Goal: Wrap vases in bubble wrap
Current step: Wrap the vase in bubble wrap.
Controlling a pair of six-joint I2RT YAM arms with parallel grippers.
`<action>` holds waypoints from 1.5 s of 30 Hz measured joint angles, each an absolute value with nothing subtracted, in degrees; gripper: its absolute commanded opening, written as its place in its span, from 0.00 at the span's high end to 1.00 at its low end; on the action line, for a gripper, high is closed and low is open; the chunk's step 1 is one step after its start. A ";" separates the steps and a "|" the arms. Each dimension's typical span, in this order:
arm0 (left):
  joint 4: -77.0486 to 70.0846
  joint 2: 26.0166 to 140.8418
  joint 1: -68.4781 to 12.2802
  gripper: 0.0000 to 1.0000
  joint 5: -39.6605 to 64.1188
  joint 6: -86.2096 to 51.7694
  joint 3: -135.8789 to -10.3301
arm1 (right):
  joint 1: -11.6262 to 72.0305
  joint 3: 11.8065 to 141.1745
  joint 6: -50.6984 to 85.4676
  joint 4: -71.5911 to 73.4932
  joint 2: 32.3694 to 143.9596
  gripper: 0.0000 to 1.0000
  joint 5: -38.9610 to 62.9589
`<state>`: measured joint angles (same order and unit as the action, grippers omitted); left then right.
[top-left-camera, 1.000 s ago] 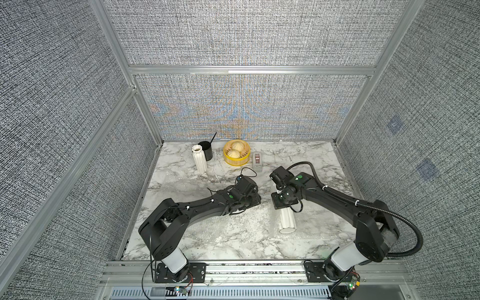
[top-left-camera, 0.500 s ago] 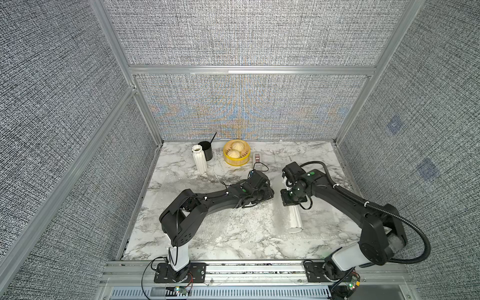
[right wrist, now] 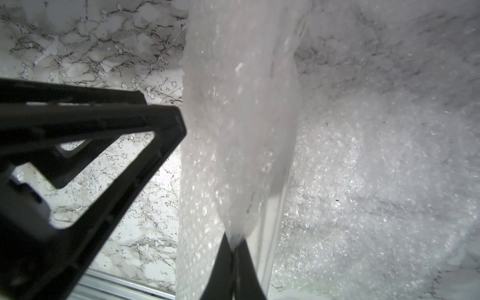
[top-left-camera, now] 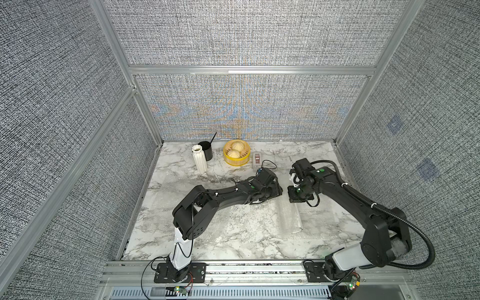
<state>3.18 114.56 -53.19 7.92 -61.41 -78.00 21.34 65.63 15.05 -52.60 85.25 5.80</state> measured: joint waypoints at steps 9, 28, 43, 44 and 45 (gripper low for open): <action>5.23 119.39 -53.74 0.20 10.52 -59.35 -82.76 | 17.82 63.66 14.48 -52.05 85.08 1.00 6.42; -0.05 121.91 -54.28 0.19 12.60 -57.93 -82.59 | 17.91 64.60 17.47 -56.03 72.66 0.47 -0.82; -0.91 121.80 -54.28 0.19 12.53 -57.98 -82.17 | 21.82 53.30 23.40 -49.47 72.55 0.20 7.84; -0.73 121.73 -54.28 0.19 12.47 -57.98 -82.15 | 21.93 53.21 23.38 -49.04 72.95 0.18 7.66; -0.56 121.67 -54.28 0.19 12.40 -57.98 -82.15 | 22.04 53.10 23.38 -48.71 73.34 0.16 7.64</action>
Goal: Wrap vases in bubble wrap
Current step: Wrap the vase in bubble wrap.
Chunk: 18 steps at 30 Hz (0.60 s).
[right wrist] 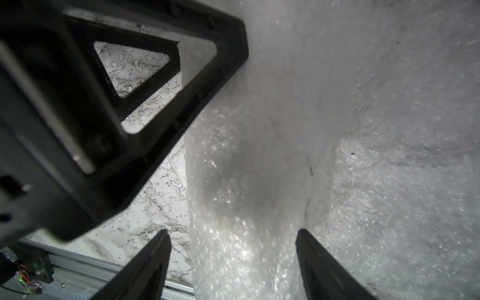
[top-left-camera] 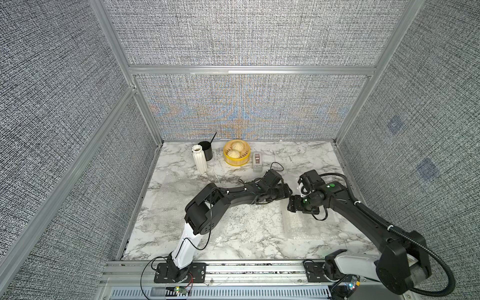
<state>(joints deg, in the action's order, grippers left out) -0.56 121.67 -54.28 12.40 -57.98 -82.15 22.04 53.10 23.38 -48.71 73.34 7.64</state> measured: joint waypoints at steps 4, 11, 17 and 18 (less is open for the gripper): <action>-0.47 121.43 -54.28 0.19 12.19 -58.06 -81.93 | 22.92 52.58 23.14 -47.51 75.22 0.13 7.38; -0.30 120.92 -54.28 0.19 11.97 -58.41 -81.62 | 23.66 51.27 22.26 -45.41 77.80 0.11 6.74; 1.34 119.55 -54.28 0.19 11.64 -58.52 -80.95 | 23.94 50.52 21.69 -43.92 79.92 0.11 6.72; 1.85 119.02 -54.28 0.19 11.38 -58.52 -80.62 | 24.01 50.46 21.67 -43.66 80.42 0.12 7.11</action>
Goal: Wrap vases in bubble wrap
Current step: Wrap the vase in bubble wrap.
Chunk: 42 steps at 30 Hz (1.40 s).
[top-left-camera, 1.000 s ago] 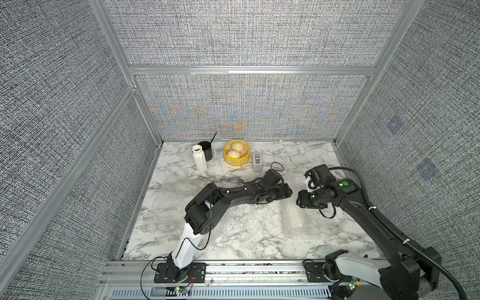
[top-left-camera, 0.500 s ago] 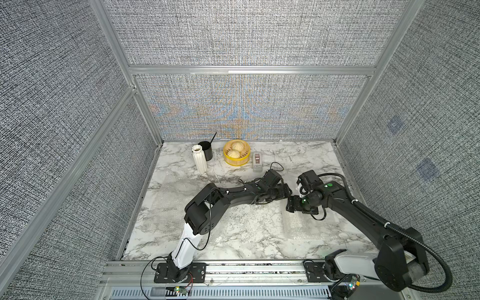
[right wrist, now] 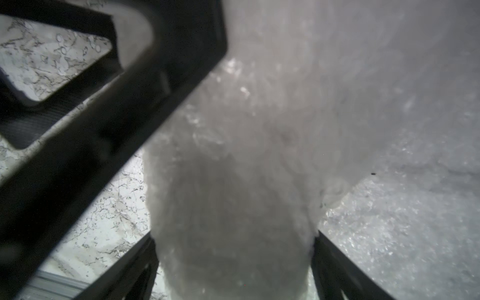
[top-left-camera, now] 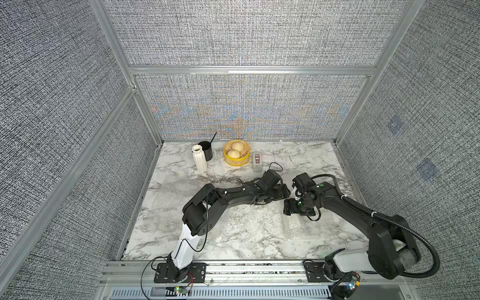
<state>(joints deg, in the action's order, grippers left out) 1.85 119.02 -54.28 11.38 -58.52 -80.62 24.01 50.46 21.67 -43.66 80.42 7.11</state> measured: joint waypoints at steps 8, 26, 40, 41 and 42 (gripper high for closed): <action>5.28 112.20 -52.36 0.19 10.09 -58.00 -74.98 | 25.56 50.33 21.41 -41.76 82.28 0.23 8.58; 8.23 91.77 -45.15 0.18 9.28 -54.96 -53.45 | 38.39 58.72 26.57 -34.20 92.68 0.27 21.34; 7.31 96.66 -44.58 0.19 12.23 -53.32 -55.09 | 39.27 56.21 26.61 -30.37 92.49 0.14 21.87; 6.85 96.88 -44.60 0.19 12.34 -53.32 -54.85 | 39.27 55.96 26.48 -30.02 92.40 0.11 21.98; 6.24 97.25 -44.60 0.19 12.62 -53.25 -54.70 | 39.27 55.72 26.30 -29.67 92.29 0.09 22.28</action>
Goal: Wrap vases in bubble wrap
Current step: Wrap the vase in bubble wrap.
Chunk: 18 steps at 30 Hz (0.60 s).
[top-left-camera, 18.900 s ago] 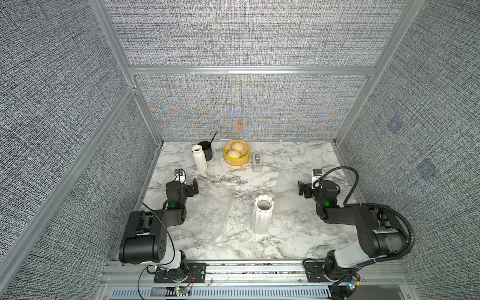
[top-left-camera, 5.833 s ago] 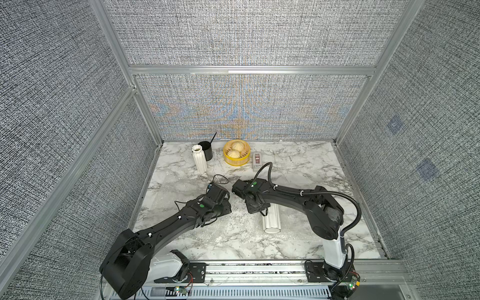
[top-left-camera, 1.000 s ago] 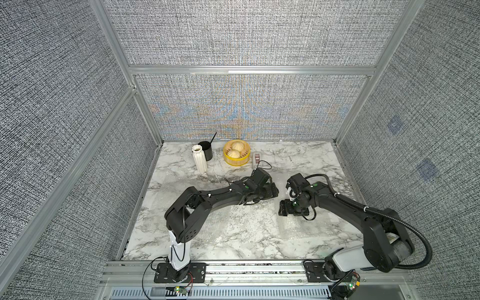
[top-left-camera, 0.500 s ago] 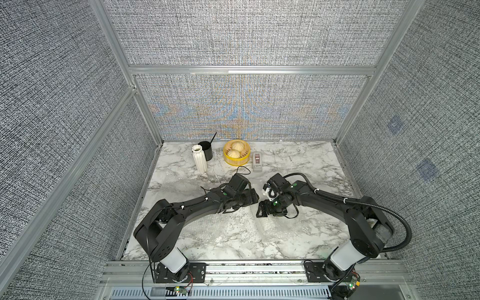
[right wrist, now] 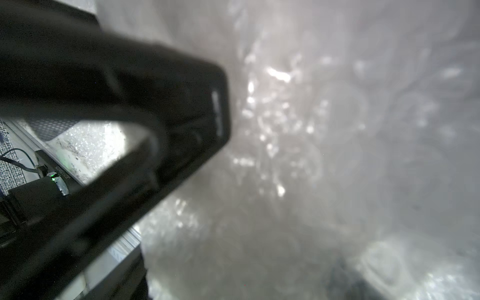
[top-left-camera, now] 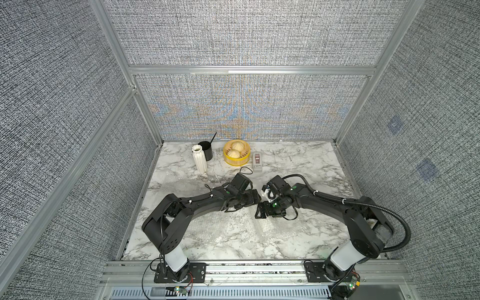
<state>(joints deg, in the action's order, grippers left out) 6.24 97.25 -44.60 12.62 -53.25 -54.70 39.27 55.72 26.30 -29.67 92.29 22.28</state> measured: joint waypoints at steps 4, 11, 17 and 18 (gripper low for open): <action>4.40 97.67 -44.58 0.19 13.50 -53.21 -53.74 | 39.46 55.42 26.04 -29.67 90.26 0.01 22.81; 3.05 95.79 -44.53 0.19 12.91 -53.45 -51.35 | 39.51 59.35 22.61 -39.03 82.98 0.01 16.80; 1.39 96.16 -44.53 0.20 13.21 -53.93 -50.85 | 42.54 62.35 24.73 -45.12 79.81 0.05 12.53; 1.15 96.33 -44.53 0.20 13.34 -54.06 -50.87 | 43.72 62.94 25.58 -45.17 80.55 0.05 12.32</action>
